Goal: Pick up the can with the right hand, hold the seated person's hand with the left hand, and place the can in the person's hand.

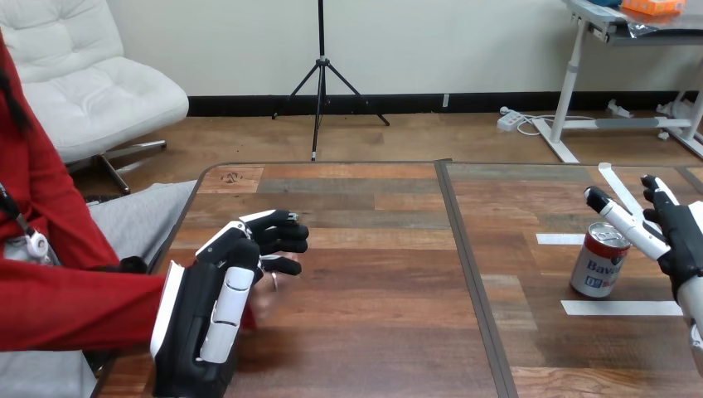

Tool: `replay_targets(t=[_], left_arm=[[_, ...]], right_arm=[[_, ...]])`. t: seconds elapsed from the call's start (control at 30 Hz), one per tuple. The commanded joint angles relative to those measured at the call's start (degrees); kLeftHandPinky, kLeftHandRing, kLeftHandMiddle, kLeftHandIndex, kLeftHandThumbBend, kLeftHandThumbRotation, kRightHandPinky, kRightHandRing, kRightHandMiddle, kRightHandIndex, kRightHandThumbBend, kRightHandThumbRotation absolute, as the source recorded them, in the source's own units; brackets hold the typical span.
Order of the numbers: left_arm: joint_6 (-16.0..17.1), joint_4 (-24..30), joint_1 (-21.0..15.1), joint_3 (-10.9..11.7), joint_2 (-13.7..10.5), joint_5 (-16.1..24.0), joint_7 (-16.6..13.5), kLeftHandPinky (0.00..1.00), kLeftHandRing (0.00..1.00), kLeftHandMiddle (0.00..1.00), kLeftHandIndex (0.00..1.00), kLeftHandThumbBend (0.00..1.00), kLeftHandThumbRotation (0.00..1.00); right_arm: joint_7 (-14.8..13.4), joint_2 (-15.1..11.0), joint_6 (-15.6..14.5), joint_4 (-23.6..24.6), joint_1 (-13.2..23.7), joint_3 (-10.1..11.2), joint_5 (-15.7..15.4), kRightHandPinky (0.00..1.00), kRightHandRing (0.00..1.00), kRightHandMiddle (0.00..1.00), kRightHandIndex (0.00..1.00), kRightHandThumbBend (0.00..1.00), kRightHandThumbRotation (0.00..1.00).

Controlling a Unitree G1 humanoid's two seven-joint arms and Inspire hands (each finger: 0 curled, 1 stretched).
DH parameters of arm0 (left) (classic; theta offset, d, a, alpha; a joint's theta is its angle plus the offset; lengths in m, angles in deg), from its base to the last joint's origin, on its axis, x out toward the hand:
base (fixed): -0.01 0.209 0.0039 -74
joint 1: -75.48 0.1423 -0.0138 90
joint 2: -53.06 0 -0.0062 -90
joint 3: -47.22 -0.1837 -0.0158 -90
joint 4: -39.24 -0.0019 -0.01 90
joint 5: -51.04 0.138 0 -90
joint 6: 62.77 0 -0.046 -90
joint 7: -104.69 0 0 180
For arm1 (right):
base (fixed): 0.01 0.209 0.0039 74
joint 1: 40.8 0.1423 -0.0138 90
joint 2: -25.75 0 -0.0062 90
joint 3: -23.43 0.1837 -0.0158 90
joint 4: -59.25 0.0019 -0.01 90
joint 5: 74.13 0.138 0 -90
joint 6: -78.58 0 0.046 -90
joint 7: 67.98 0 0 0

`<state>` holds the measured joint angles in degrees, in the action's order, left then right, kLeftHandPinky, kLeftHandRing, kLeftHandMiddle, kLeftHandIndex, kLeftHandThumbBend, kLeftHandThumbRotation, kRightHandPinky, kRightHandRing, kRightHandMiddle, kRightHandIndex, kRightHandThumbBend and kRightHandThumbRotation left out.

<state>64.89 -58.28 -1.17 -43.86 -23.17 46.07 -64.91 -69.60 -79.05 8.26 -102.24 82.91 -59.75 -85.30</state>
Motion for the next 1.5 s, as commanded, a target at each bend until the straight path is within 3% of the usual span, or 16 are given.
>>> replay_targets(t=[0.0,0.43,1.47], left_arm=[[0.8,1.3,-2.6,0.4,0.0,-0.3,-0.1,0.56,0.65,0.65,0.65,0.62,0.94],[0.7,1.4,-2.6,0.3,0.0,0.1,-0.4,0.55,0.65,0.65,0.65,0.61,0.94],[1.0,1.2,-2.9,0.5,-0.2,0.2,-0.5,0.53,0.63,0.62,0.64,0.60,0.94]], right_arm=[[0.5,-1.4,-0.4,-0.2,5.5,-0.4,0.4,0.86,0.96,0.99,1.00,1.00,0.72],[0.0,-1.1,-1.7,-0.5,5.3,-2.2,-1.3,0.84,0.95,0.99,0.99,1.00,0.67],[2.4,0.5,-5.9,-1.4,5.6,-4.9,-1.9,0.82,0.94,0.98,0.98,1.00,0.56]])
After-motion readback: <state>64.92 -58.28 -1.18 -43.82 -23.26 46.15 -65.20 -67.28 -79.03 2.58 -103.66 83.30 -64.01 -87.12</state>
